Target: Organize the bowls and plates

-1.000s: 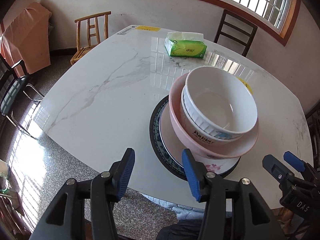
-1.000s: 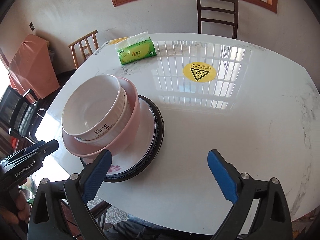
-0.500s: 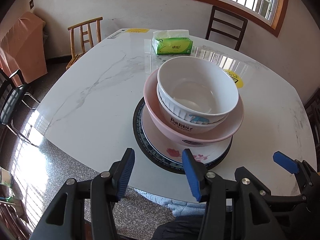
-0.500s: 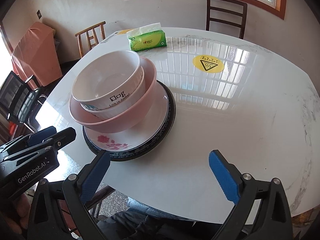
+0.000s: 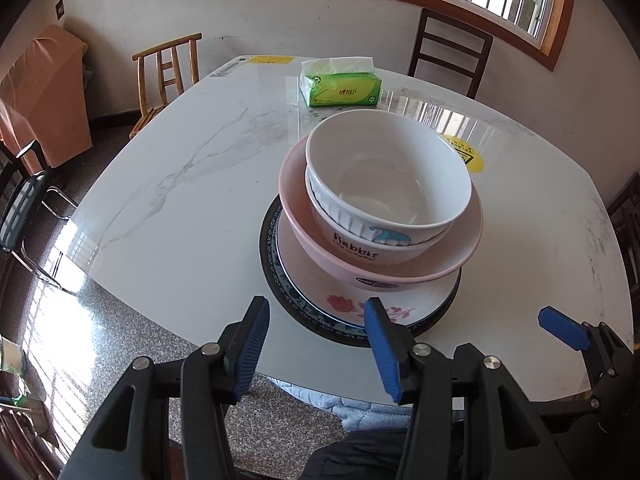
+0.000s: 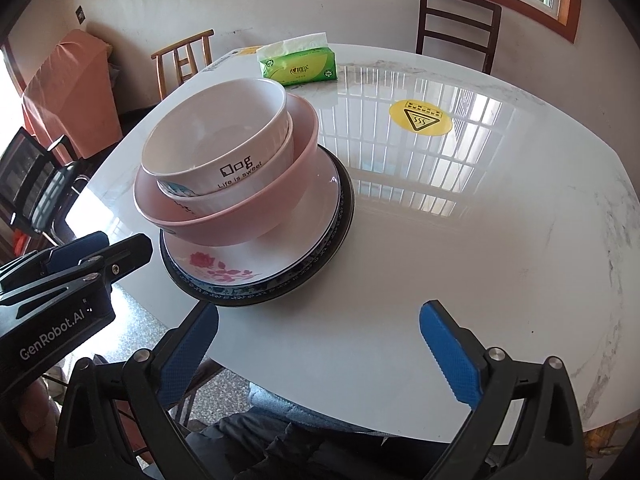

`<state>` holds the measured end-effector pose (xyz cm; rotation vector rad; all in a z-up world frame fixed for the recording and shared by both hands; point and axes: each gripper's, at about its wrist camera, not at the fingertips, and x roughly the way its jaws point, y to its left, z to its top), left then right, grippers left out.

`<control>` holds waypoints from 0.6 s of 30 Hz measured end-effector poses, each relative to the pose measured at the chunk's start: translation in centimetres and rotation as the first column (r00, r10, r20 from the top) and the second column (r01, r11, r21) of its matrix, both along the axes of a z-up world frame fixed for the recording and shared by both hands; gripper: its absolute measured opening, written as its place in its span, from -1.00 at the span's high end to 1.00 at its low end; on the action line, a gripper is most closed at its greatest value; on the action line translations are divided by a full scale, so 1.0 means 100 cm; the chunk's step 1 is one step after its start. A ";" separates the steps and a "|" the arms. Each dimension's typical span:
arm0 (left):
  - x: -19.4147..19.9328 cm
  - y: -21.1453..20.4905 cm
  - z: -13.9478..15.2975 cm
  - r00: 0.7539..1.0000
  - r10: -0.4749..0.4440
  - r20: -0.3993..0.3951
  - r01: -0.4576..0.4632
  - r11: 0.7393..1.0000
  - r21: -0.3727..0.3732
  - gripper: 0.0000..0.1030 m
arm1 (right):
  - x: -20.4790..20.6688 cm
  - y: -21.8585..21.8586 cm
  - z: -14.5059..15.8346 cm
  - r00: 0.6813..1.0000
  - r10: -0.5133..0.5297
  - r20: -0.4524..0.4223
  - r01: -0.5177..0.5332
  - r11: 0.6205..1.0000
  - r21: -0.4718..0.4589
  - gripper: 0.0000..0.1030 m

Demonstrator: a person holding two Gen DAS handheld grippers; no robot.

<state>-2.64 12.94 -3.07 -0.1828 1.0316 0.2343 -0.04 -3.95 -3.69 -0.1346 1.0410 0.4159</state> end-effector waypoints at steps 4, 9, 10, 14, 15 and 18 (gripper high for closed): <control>0.001 -0.001 -0.001 1.000 -0.004 -0.003 0.004 1.000 0.001 0.02 | 0.000 0.001 -0.002 1.000 0.006 -0.004 -0.006 1.000 -0.006 -0.96; 0.001 -0.001 -0.002 1.000 0.000 -0.004 0.000 1.000 0.006 0.02 | 0.001 0.001 -0.003 1.000 0.004 -0.003 -0.004 1.000 -0.016 -0.97; 0.001 -0.001 -0.002 1.000 -0.001 -0.005 0.001 1.000 0.008 0.02 | 0.001 0.001 -0.003 1.000 0.003 -0.003 -0.003 1.000 -0.018 -0.97; 0.002 -0.003 -0.003 1.000 -0.007 -0.010 0.007 1.000 0.006 0.02 | 0.001 0.001 -0.004 1.000 0.002 -0.011 -0.003 1.000 -0.016 -0.97; 0.002 -0.003 -0.003 1.000 -0.010 -0.010 0.010 1.000 0.005 0.02 | 0.000 0.001 -0.004 1.000 0.003 -0.012 -0.003 1.000 -0.016 -0.97; 0.001 -0.005 -0.003 1.000 -0.009 -0.009 0.009 1.000 0.006 0.02 | 0.000 0.002 -0.004 1.000 0.007 -0.010 -0.007 1.000 -0.019 -0.97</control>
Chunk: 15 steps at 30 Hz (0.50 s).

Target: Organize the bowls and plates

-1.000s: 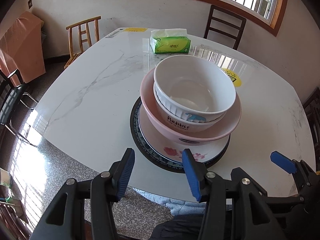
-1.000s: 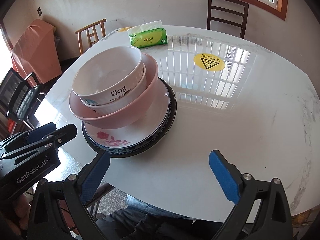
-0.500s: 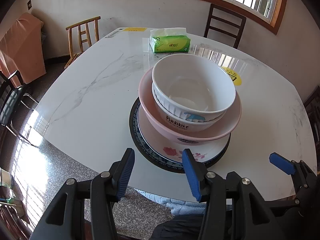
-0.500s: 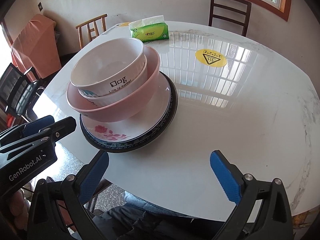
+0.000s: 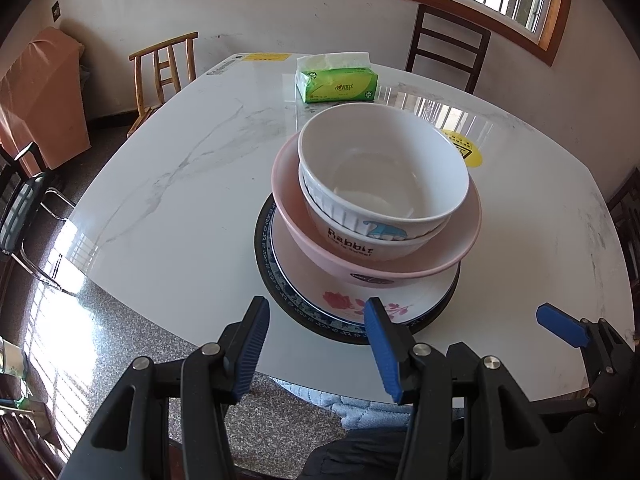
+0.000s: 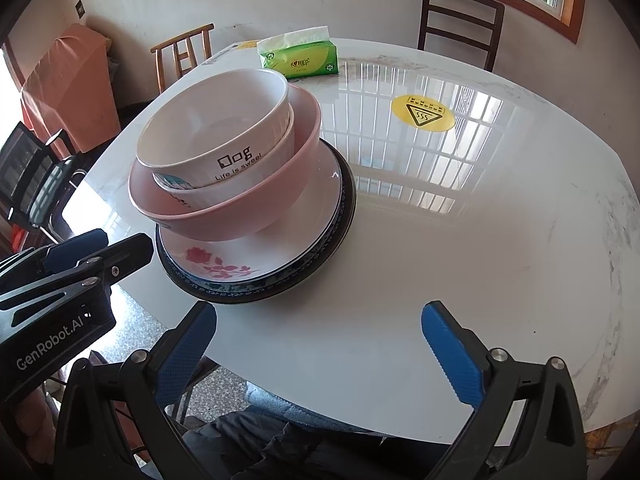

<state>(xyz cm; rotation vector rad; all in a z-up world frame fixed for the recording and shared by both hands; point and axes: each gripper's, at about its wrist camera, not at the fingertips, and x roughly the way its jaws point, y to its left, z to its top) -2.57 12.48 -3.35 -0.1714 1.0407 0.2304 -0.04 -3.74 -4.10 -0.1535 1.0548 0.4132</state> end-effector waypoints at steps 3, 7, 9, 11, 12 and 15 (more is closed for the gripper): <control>-0.001 -0.001 0.002 1.000 -0.004 0.004 0.004 1.000 0.002 0.02 | -0.001 0.001 0.000 1.000 -0.001 -0.001 0.001 1.000 -0.001 -0.97; -0.001 -0.002 0.002 1.000 -0.004 0.005 0.004 1.000 0.008 0.02 | -0.002 0.001 0.001 1.000 0.001 0.003 -0.001 1.000 -0.002 -0.97; -0.001 -0.002 0.002 1.000 0.001 0.003 -0.002 1.000 0.010 0.02 | -0.002 0.001 0.001 1.000 -0.001 0.000 0.001 1.000 -0.003 -0.97; -0.001 -0.002 0.001 1.000 0.000 -0.002 0.000 1.000 0.012 0.02 | -0.002 0.002 0.000 1.000 0.000 -0.002 0.000 1.000 -0.003 -0.97; -0.002 -0.002 0.001 1.000 0.001 -0.004 -0.001 1.000 0.011 0.02 | -0.003 0.001 0.000 1.000 0.000 -0.003 0.000 1.000 -0.003 -0.97; -0.002 -0.003 0.001 1.000 -0.002 -0.004 0.002 1.000 0.014 0.02 | -0.003 0.001 0.001 1.000 0.001 -0.001 -0.001 1.000 -0.001 -0.97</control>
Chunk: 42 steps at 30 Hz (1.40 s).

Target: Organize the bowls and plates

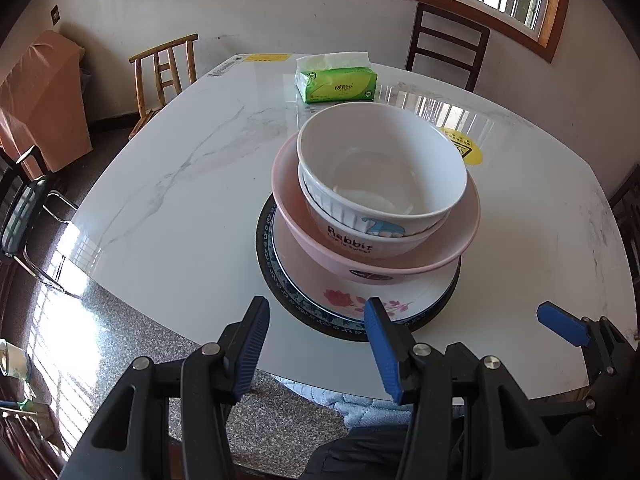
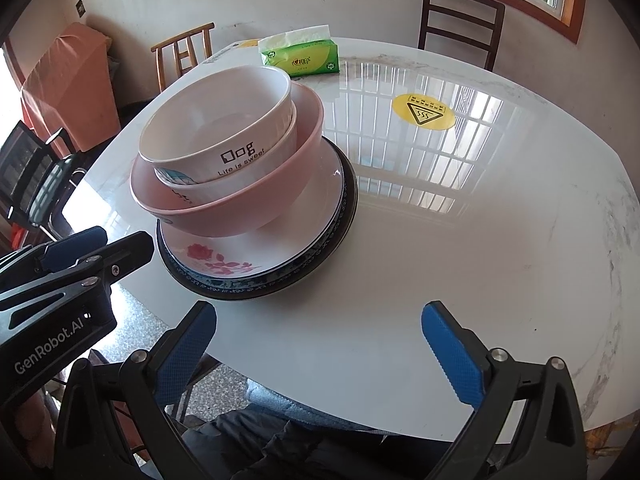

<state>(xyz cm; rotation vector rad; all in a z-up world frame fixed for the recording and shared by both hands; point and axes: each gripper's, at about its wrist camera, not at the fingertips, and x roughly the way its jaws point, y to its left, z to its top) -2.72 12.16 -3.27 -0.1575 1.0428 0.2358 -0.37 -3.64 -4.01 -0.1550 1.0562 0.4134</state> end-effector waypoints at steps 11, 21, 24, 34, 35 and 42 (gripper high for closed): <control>0.001 -0.003 -0.002 1.000 -0.008 -0.003 0.008 1.000 -0.005 0.02 | 0.000 0.001 -0.001 1.000 0.006 0.001 -0.006 1.000 -0.006 -0.97; 0.001 -0.005 -0.001 1.000 -0.013 -0.003 0.013 1.000 -0.007 0.02 | -0.003 0.002 -0.001 1.000 0.012 0.000 -0.012 1.000 -0.007 -0.98; 0.001 -0.005 -0.001 1.000 -0.011 -0.004 0.011 1.000 -0.008 0.02 | -0.003 0.002 -0.002 1.000 0.014 -0.001 -0.014 1.000 -0.007 -0.97; 0.000 -0.006 -0.002 1.000 -0.025 -0.001 0.025 1.000 -0.016 0.02 | -0.004 0.002 -0.002 1.000 0.015 -0.003 -0.015 1.000 -0.006 -0.98; 0.000 -0.006 -0.001 1.000 -0.028 0.002 0.028 0.999 -0.017 0.02 | -0.004 0.002 -0.002 1.000 0.014 -0.004 -0.014 1.000 -0.005 -0.98; -0.001 -0.006 -0.002 1.000 -0.031 0.006 0.031 0.999 -0.013 0.02 | -0.003 0.002 -0.003 1.000 0.014 -0.007 -0.014 1.000 -0.004 -0.98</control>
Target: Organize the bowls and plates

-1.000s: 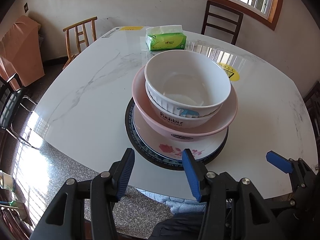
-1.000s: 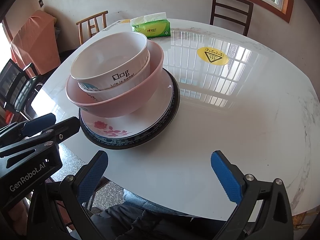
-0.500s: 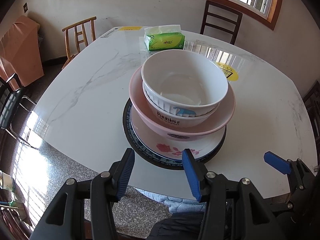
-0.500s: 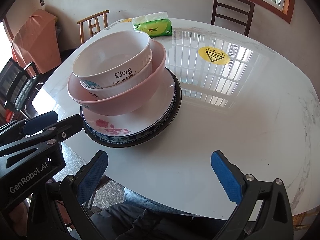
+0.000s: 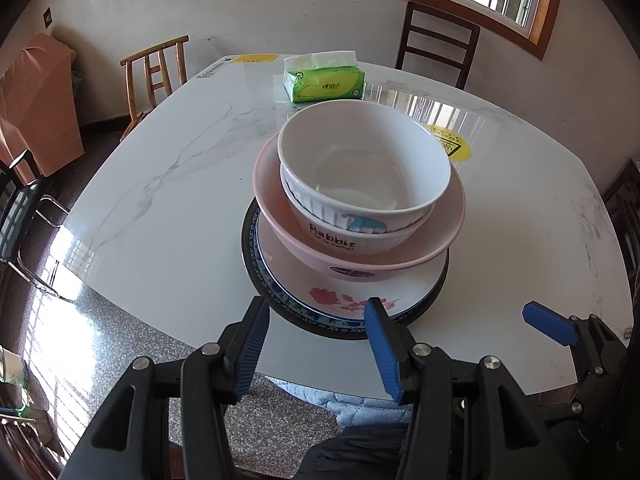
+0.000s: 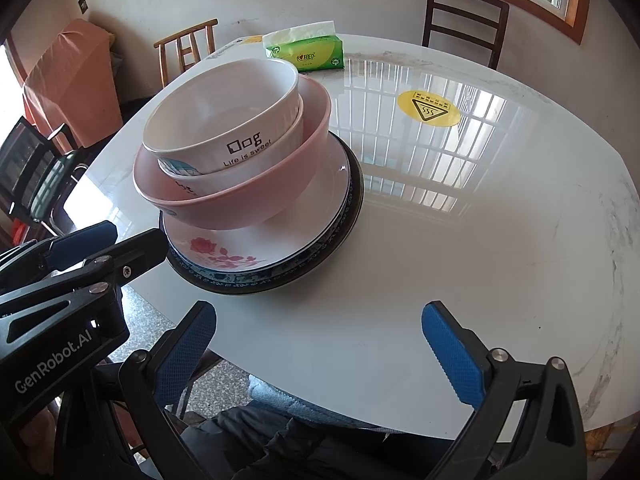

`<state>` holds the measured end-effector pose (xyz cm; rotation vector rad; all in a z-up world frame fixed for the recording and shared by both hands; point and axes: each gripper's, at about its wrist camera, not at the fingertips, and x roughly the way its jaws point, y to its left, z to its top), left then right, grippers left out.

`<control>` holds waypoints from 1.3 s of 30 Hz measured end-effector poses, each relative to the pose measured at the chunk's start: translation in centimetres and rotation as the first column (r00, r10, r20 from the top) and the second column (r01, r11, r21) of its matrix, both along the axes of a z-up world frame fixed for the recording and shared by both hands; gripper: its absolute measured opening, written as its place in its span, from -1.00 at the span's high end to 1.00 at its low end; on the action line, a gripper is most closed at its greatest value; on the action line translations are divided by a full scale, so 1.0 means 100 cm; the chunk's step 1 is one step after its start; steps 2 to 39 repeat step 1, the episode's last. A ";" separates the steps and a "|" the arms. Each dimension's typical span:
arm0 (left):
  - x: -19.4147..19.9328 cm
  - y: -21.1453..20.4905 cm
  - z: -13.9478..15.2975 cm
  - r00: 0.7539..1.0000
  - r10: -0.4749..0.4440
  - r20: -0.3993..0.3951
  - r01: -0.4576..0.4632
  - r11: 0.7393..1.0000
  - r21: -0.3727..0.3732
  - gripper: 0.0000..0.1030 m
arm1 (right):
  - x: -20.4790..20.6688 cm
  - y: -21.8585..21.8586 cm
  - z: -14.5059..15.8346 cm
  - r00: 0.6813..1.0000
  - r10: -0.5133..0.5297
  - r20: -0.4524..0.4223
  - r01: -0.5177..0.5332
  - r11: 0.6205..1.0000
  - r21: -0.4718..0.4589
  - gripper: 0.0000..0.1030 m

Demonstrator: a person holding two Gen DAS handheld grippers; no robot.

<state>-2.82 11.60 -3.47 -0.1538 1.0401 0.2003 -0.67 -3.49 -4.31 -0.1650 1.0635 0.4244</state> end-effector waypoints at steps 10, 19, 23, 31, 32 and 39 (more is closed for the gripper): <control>0.000 0.000 0.000 1.000 0.001 -0.001 -0.001 1.000 0.001 0.02 | 0.000 0.000 0.000 1.000 0.001 0.000 -0.001 1.000 0.000 -0.98; 0.000 0.000 0.000 1.000 0.001 -0.001 -0.001 1.000 0.001 0.02 | 0.000 0.000 0.000 1.000 0.001 0.000 -0.001 1.000 0.000 -0.98; 0.000 0.000 0.000 1.000 0.001 -0.001 -0.001 1.000 0.001 0.02 | 0.000 0.000 0.000 1.000 0.001 0.000 -0.001 1.000 0.000 -0.98; 0.000 0.000 0.000 1.000 0.001 -0.001 -0.001 1.000 0.001 0.02 | 0.000 0.000 0.000 1.000 0.001 0.000 -0.001 1.000 0.000 -0.98; 0.000 0.000 0.000 1.000 0.001 -0.001 -0.001 1.000 0.001 0.02 | 0.000 0.000 0.000 1.000 0.001 0.000 -0.001 1.000 0.000 -0.98; 0.000 0.000 0.000 1.000 0.001 -0.001 -0.001 1.000 0.001 0.02 | 0.000 0.000 0.000 1.000 0.001 0.000 -0.001 1.000 0.000 -0.98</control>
